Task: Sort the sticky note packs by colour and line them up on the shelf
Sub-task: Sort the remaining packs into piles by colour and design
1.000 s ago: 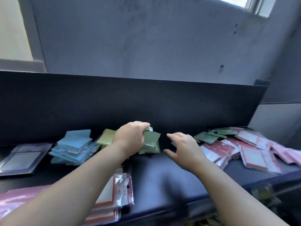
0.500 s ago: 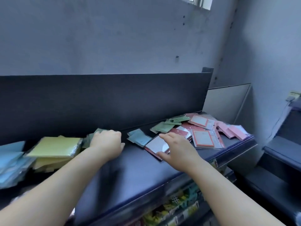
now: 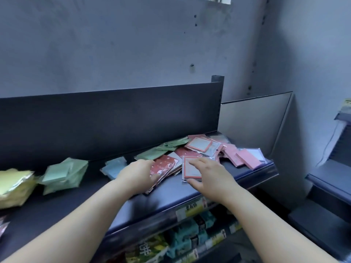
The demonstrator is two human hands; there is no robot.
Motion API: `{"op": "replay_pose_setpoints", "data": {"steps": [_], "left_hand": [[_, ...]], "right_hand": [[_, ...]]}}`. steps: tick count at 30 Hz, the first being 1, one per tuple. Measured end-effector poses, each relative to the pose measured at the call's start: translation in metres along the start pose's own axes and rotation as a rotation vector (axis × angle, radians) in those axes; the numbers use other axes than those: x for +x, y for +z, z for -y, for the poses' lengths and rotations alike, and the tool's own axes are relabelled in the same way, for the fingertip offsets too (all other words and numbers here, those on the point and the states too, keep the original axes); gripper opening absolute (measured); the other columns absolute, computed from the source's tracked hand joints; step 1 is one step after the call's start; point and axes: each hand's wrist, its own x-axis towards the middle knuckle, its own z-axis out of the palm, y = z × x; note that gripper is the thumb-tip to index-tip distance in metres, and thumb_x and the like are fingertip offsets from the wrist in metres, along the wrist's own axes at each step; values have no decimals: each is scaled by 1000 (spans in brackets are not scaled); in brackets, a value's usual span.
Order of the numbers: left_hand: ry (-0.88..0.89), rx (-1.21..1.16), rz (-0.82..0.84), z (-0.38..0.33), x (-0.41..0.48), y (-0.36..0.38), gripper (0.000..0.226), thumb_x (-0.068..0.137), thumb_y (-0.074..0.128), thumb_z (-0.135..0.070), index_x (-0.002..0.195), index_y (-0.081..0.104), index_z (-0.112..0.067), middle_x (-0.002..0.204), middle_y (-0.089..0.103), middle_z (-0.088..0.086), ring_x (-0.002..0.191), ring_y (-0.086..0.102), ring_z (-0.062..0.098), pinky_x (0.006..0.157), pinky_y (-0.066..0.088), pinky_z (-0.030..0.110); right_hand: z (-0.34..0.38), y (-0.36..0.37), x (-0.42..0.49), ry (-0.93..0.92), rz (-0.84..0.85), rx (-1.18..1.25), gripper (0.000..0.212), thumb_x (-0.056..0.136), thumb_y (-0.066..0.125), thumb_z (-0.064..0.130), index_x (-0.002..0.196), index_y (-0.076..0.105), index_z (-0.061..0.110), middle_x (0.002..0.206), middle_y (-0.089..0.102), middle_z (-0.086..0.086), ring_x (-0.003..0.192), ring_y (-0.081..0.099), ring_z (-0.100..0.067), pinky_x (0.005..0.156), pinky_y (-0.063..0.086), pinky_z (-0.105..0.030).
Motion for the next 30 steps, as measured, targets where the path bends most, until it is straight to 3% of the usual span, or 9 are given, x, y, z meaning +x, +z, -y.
{"op": "replay_pose_setpoints", "data": {"steps": [10,20,26,30], "left_hand": [[-136,-29,-11,-22,33,9,62,91,50,-52,141,38,-17,143,43,5,131,41,27,105,39,39],[-230,-10,185,5,114,9,92,80,51,-72,149,25,-19,151,34,11,136,34,32,109,35,39],[-152,-49,271,19,145,8,81,78,64,-62,142,40,-19,128,61,0,111,59,19,95,46,29],[-136,-51,247,26,151,5,65,74,69,-57,127,55,-22,118,64,-4,103,61,16,91,50,30]], "right_hand": [[-57,2,31,-9,37,33,58,91,53,44,144,37,23,143,43,2,132,39,-19,112,29,-34],[-88,12,95,111,13,45,57,91,53,43,142,39,22,144,40,4,133,36,-17,110,30,-33],[-100,12,128,176,63,-8,76,83,56,60,147,29,29,149,34,2,137,31,-19,112,27,-34],[-100,15,141,219,151,-53,83,76,60,64,146,32,29,147,39,-2,133,35,-25,109,32,-37]]}}
